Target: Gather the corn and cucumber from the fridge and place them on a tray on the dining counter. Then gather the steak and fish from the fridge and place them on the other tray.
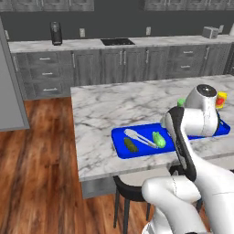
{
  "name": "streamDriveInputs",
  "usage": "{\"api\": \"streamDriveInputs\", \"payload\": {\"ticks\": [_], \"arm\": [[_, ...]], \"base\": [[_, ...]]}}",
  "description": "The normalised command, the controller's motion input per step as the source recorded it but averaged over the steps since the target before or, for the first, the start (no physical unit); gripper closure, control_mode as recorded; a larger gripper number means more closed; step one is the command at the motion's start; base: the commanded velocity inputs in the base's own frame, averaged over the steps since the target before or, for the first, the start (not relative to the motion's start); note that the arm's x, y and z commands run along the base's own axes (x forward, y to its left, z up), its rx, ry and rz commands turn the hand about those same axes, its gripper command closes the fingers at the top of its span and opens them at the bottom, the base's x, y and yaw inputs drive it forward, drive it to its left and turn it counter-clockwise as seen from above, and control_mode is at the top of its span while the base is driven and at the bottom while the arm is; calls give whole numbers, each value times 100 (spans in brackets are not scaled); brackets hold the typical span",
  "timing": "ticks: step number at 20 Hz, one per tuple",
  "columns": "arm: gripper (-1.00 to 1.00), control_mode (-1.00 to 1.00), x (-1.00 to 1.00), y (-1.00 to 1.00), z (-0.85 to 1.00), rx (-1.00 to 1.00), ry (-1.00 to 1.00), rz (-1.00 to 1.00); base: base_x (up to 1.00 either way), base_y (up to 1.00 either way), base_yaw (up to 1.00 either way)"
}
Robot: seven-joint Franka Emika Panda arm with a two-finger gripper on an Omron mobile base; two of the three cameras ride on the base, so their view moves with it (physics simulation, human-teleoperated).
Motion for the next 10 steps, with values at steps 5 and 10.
{"api": "streamDriveInputs", "payload": {"ticks": [5,10], "arm": [[-100,-100,-86,11,11,-6,-8,0],[-100,-100,-99,10,8,-10,-21,0]], "base": [[0,0,0],[0,0,0]]}}
